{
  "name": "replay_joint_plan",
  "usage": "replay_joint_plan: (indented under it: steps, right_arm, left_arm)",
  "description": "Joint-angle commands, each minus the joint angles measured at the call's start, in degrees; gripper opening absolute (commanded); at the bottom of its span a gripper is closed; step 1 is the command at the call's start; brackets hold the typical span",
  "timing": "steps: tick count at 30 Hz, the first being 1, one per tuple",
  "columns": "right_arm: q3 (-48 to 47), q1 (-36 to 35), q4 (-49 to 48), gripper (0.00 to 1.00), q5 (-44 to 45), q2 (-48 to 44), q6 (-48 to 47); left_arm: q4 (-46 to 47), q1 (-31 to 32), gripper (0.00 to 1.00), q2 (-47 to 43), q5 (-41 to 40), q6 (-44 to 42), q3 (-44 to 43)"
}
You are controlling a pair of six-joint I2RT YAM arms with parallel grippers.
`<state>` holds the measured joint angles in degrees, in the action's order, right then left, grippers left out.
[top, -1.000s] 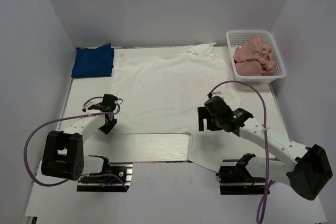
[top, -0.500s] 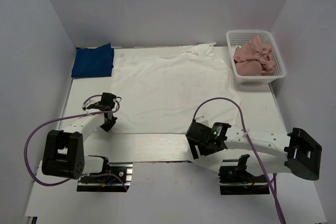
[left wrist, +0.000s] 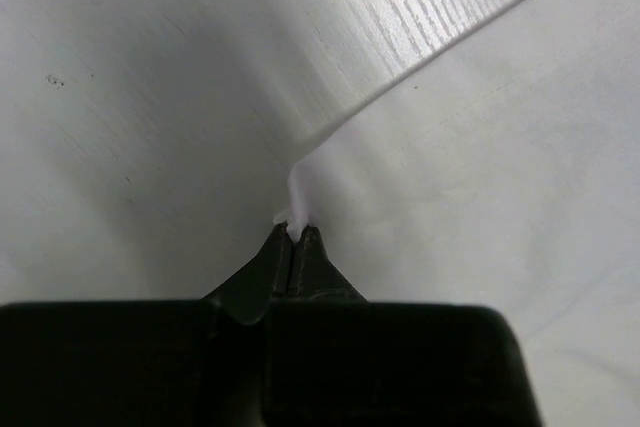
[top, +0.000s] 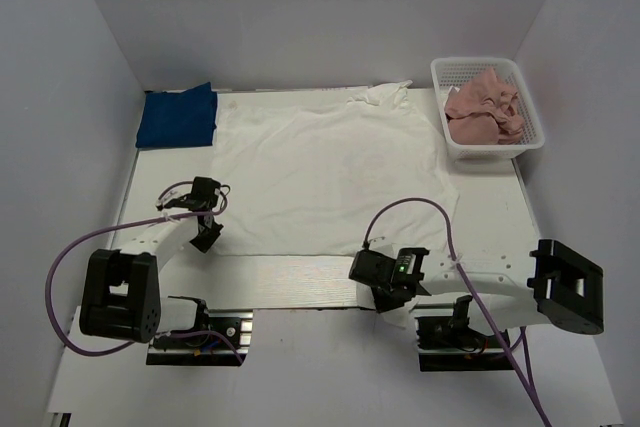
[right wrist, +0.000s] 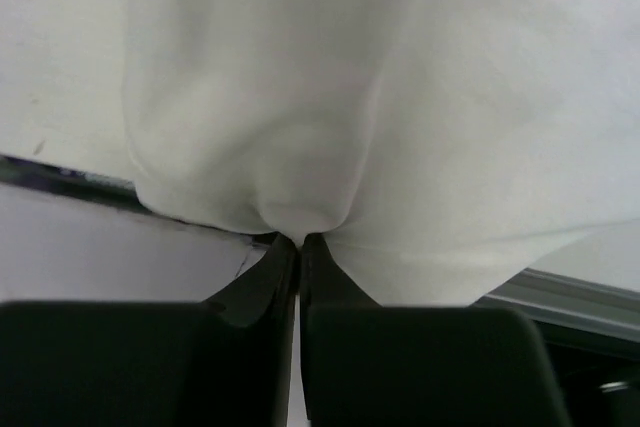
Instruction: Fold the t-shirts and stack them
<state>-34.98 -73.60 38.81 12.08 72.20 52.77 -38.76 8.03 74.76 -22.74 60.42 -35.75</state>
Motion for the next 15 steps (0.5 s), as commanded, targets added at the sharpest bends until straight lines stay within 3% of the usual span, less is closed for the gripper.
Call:
replay_joint_plan:
  steps: [1, 7, 15]
  right_arm:
    - [1.50, 0.91, 5.40, 0.00, 8.22, 0.31, 3.91]
    - [-4.47, 4.25, 6.10, 0.00, 15.16, -1.97, -0.20]
    - [-10.62, 17.77, 0.33, 0.00, 20.71, -4.00, -13.02]
  left_arm:
    - [-2.37, -0.21, 0.00, -1.99, 1.56, -0.39, -0.99]
    - [-3.59, -0.21, 0.00, -4.62, 2.18, -0.39, -3.26]
    - [-3.61, -0.21, 0.00, -0.85, 2.08, -0.39, -9.69]
